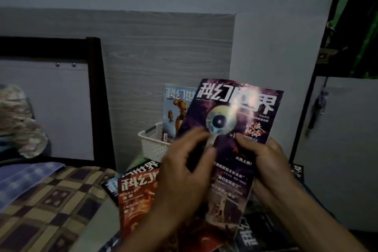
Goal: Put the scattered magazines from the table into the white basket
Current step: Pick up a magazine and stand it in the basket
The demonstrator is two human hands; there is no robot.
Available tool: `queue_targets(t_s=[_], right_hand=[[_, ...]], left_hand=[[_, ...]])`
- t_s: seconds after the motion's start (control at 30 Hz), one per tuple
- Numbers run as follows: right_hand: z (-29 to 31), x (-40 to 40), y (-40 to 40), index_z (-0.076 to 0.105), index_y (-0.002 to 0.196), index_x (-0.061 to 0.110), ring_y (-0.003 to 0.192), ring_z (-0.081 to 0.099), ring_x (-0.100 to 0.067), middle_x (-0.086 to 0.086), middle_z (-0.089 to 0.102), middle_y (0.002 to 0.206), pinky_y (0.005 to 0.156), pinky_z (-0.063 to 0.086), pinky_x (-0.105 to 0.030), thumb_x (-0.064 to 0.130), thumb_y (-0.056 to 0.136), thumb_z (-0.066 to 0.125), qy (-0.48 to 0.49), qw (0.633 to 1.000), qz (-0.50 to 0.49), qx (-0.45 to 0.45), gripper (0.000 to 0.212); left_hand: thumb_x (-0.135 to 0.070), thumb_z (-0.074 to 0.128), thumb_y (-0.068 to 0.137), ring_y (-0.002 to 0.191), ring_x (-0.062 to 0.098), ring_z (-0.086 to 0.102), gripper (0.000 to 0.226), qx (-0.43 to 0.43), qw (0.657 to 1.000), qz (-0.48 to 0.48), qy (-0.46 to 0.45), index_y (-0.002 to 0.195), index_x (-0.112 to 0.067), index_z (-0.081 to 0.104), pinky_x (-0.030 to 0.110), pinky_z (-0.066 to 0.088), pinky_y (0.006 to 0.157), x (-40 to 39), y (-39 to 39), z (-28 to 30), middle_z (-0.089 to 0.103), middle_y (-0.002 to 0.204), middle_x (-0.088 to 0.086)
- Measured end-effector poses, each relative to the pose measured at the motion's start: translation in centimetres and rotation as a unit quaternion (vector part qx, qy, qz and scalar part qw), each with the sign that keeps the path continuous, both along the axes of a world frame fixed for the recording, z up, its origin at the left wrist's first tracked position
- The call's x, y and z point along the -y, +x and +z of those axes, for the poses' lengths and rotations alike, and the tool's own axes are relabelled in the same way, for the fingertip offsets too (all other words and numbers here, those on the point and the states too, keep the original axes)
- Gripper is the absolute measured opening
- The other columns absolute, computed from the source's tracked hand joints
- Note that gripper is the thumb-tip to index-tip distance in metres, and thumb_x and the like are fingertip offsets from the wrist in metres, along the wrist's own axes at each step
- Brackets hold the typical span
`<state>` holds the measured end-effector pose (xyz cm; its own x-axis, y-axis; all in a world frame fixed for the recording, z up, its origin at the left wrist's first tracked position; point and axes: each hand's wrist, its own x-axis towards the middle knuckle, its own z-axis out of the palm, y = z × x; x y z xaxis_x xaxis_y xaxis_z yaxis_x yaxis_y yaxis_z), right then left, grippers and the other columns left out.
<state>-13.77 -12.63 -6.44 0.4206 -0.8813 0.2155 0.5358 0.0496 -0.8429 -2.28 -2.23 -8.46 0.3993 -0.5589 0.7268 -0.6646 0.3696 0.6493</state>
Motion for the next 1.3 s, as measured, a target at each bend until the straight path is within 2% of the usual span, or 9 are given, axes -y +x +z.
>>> queue_targets(t_s=[0.1,0.2,0.3,0.37,0.5,0.63,0.83,1.03,1.3], right_hand=[[-0.6,0.8,-0.8,0.072,0.100,0.007,0.085,0.074,-0.035,-0.020,0.075,0.100,0.065,0.060,-0.042,0.003,0.078,0.069,-0.037,0.996,0.083,0.004,0.023],[-1.0,1.8,-1.0,0.072,0.098,0.013,0.087,0.074,-0.032,-0.018,0.075,0.103,0.071,0.061,-0.046,0.013,0.076,0.073,-0.071,0.994,0.061,-0.062,0.021],[-1.0,3.0,-1.1,0.064,0.111,0.033,0.095,0.072,-0.015,0.003,0.074,0.110,0.085,0.056,-0.042,0.029,0.092,0.063,-0.235,0.929,-0.012,-0.284,0.020],[-0.3,3.6,-0.7,0.062,0.107,0.041,0.084,0.069,0.001,0.017,0.073,0.099,0.072,0.056,-0.024,0.028,0.092,0.061,-0.288,0.889,0.021,-0.354,0.020],[4.2,5.9,1.8,0.065,0.092,0.030,0.051,0.062,0.002,0.017,0.070,0.065,0.041,0.044,-0.016,0.012,0.090,0.065,-0.331,0.891,-0.037,-0.309,0.018],[8.7,9.4,7.0,0.066,0.101,0.023,0.054,0.065,-0.004,0.006,0.071,0.072,0.044,0.050,-0.020,0.011,0.091,0.064,-0.347,0.898,-0.142,-0.230,0.016],[5.2,16.0,14.6,0.067,0.108,0.023,0.075,0.067,-0.022,-0.001,0.069,0.087,0.074,0.060,-0.049,0.019,0.095,0.058,-0.313,0.892,-0.160,-0.283,0.016],[-2.2,20.1,17.0,0.068,0.112,0.028,0.066,0.068,-0.013,0.006,0.073,0.088,0.062,0.058,-0.034,0.022,0.093,0.063,-0.279,0.896,-0.154,-0.310,0.020],[-3.9,21.6,17.1,0.063,0.094,0.019,0.083,0.070,-0.026,-0.005,0.071,0.095,0.075,0.060,-0.049,0.009,0.083,0.069,-0.245,0.895,-0.191,-0.320,0.017]], left_hand=[[-0.038,0.067,0.087,0.105,0.004,0.060,0.054,-0.185,0.974,-0.028,0.128,0.136,-0.041,0.044,0.029,0.050,0.090,1.3,3.5,1.1,0.058,0.115,-0.020],[-0.014,0.063,0.092,0.095,0.012,0.070,0.033,-0.300,0.933,-0.091,0.175,0.124,-0.022,0.062,0.027,0.056,0.076,1.8,6.2,1.5,0.071,0.114,-0.003],[-0.004,0.060,0.092,0.086,0.015,0.073,0.018,-0.273,0.949,-0.063,0.147,0.103,-0.016,0.069,0.018,0.055,0.062,1.1,8.0,0.8,0.077,0.092,0.002],[-0.002,0.061,0.092,0.084,0.015,0.072,0.018,-0.238,0.962,-0.028,0.130,0.099,-0.017,0.068,0.013,0.053,0.057,1.2,8.9,0.9,0.075,0.088,0.004],[0.000,0.059,0.092,0.099,0.025,0.067,0.018,-0.204,0.978,0.016,0.046,0.107,-0.008,0.064,0.023,0.057,0.077,4.0,12.3,4.0,0.070,0.105,0.016],[-0.006,0.059,0.094,0.087,0.011,0.065,0.021,-0.141,0.989,0.054,0.006,0.091,-0.026,0.060,0.020,0.052,0.066,8.6,17.3,9.3,0.068,0.094,-0.002],[-0.014,0.067,0.090,0.091,0.017,0.064,0.011,-0.070,0.968,0.229,0.075,0.100,-0.016,0.070,0.034,0.054,0.082,16.2,23.0,6.0,0.069,0.098,0.002],[-0.013,0.068,0.088,0.093,0.026,0.067,0.011,-0.111,0.955,0.251,0.117,0.098,-0.010,0.071,0.042,0.058,0.086,20.4,25.2,-0.6,0.072,0.101,0.009],[-0.004,0.068,0.081,0.098,0.031,0.067,0.030,-0.180,0.941,0.259,0.127,0.109,-0.012,0.068,0.045,0.057,0.088,22.2,27.3,-3.3,0.071,0.108,0.013]])
